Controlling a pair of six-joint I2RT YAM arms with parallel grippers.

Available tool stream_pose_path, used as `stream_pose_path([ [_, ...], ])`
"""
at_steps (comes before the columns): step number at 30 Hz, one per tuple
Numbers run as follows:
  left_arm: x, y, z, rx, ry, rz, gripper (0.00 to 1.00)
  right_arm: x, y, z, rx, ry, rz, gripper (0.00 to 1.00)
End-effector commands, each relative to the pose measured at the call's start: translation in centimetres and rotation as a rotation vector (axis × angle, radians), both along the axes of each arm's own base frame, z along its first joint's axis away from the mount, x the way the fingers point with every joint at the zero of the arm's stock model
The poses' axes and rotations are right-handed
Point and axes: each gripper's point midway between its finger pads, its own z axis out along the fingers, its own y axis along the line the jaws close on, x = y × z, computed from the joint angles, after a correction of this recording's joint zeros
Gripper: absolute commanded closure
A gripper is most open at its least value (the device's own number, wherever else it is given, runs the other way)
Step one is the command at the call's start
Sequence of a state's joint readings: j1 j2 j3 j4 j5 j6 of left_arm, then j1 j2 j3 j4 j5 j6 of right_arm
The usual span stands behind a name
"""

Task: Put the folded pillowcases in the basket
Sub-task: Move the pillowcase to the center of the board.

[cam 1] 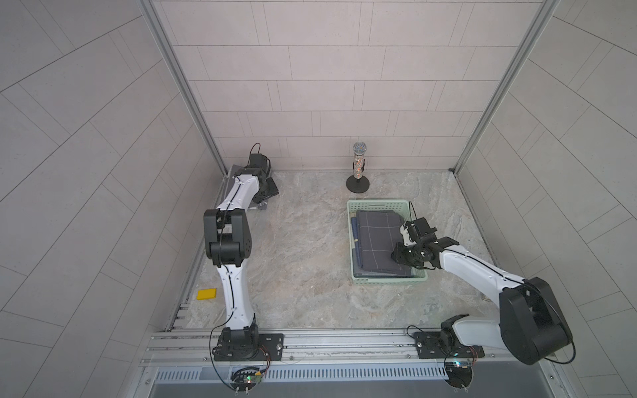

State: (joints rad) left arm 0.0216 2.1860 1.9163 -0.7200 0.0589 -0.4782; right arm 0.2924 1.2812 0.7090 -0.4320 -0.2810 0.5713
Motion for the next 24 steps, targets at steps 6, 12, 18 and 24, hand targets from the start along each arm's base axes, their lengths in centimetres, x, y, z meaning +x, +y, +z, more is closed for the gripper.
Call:
stream_pose_path([
  [6,3.7,3.6,-4.4,0.05,0.11,0.093,0.47,-1.7,0.6,2.6,0.031,-0.01,0.053,0.63],
  [12,0.8,5.3,-7.9,0.019,0.306,0.184,0.49,-1.2,0.6,4.5,0.032,-0.052,0.066,0.62],
  [18,-3.6,5.3,-10.2,-0.015,0.486,0.207,0.52,-1.6,0.6,5.9,0.046,-0.086,0.069,0.62],
  [24,-9.1,1.2,-12.6,-0.18,0.546,0.222,0.56,-1.5,0.5,9.1,0.067,-0.168,0.057,0.61],
])
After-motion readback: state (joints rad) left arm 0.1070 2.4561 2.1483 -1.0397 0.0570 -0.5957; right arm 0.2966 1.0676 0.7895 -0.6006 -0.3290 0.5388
